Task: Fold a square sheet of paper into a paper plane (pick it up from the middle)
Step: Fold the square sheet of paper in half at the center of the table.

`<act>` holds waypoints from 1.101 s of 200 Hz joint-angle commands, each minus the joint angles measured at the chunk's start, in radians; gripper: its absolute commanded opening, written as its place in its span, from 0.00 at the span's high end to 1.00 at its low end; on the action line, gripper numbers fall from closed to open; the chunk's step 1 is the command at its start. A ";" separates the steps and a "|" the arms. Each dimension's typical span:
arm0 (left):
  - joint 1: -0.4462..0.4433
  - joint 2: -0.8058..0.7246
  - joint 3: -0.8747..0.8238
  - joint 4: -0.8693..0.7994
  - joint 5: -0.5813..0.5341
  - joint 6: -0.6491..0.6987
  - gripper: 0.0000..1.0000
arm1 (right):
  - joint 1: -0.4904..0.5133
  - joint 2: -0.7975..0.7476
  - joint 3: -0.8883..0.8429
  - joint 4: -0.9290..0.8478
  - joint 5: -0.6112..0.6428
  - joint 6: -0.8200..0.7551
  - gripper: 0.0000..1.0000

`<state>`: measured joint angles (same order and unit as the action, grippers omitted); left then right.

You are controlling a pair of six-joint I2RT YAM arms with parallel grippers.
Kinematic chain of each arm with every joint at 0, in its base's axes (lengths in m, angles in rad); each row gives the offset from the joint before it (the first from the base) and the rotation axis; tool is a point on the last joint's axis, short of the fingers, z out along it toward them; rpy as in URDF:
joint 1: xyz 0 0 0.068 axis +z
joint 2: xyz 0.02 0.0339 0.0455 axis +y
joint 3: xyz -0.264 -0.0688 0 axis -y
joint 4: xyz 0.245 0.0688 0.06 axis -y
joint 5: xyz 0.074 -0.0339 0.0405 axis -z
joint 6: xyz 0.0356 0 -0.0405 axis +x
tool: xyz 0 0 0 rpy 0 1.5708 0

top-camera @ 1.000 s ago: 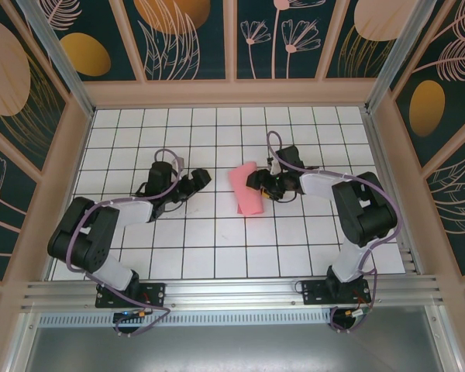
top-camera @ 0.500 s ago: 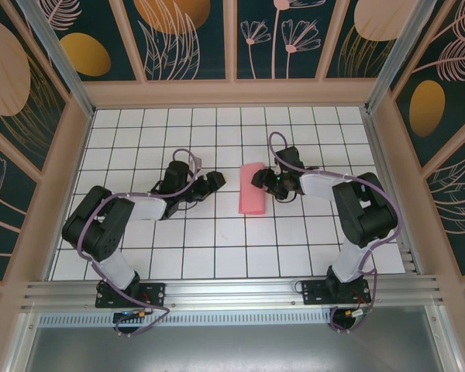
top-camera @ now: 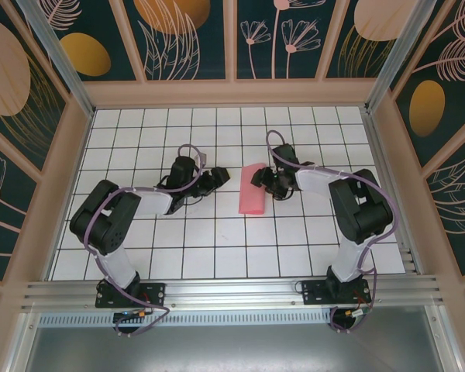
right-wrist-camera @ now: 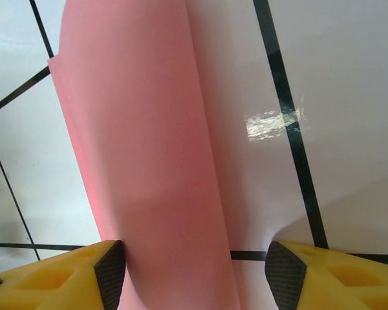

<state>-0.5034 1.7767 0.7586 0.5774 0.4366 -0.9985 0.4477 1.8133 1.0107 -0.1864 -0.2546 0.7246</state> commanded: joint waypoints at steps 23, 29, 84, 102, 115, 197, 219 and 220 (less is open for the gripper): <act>-0.009 0.050 0.061 -0.038 -0.008 0.026 0.35 | 0.037 0.154 0.001 -0.112 0.135 -0.003 0.33; -0.010 0.055 0.061 -0.035 -0.007 0.026 0.35 | 0.041 0.164 0.003 -0.117 0.140 -0.002 0.33; -0.023 0.111 0.124 -0.090 0.031 0.066 0.43 | 0.063 0.237 0.027 -0.153 0.176 0.000 0.30; -0.027 0.127 0.137 -0.099 0.035 0.065 0.48 | 0.063 0.249 0.022 -0.151 0.173 0.005 0.29; -0.030 0.138 0.143 -0.093 0.044 0.058 0.53 | 0.065 0.251 0.017 -0.146 0.169 0.006 0.29; -0.041 0.191 0.208 -0.144 0.035 0.060 0.70 | 0.063 0.270 -0.016 -0.134 0.167 -0.032 0.31; -0.043 0.200 0.208 -0.148 0.032 0.056 0.71 | 0.063 0.279 -0.015 -0.131 0.162 -0.039 0.32; -0.043 0.200 0.208 -0.148 0.033 0.056 0.71 | 0.063 0.279 -0.015 -0.131 0.161 -0.039 0.32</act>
<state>-0.5407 1.9469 0.9463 0.4595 0.4801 -0.9512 0.5060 1.8851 1.1046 -0.3161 -0.1238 0.7128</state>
